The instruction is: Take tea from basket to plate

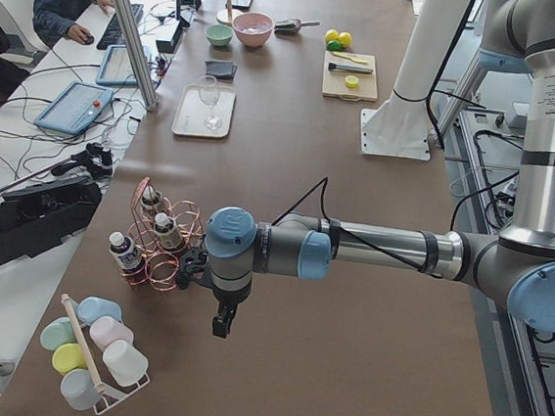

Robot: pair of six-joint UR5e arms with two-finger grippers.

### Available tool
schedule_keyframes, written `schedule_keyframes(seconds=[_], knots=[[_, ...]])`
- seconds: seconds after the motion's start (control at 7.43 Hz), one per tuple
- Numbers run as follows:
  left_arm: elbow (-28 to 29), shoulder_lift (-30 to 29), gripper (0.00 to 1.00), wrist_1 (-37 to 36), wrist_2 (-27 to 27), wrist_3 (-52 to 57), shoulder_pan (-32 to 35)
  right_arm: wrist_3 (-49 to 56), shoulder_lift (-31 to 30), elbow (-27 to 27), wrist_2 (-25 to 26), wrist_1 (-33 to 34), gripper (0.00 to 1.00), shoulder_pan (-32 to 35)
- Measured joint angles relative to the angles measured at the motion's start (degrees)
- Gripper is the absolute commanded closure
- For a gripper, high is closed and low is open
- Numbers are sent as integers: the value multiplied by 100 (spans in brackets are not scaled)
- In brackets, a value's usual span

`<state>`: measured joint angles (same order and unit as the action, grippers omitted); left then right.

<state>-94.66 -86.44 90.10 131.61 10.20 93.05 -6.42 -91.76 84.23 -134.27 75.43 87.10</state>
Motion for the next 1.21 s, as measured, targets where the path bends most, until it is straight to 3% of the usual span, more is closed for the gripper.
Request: schedule_keyframes(seconds=[0.67,1.21], knots=[[-182,275,2,19,31,28,213,-10,0,75,-65,-37,0,9],[12,253,2,-2,-6,-17,151,-29,26,530,-110,-94,0,17]])
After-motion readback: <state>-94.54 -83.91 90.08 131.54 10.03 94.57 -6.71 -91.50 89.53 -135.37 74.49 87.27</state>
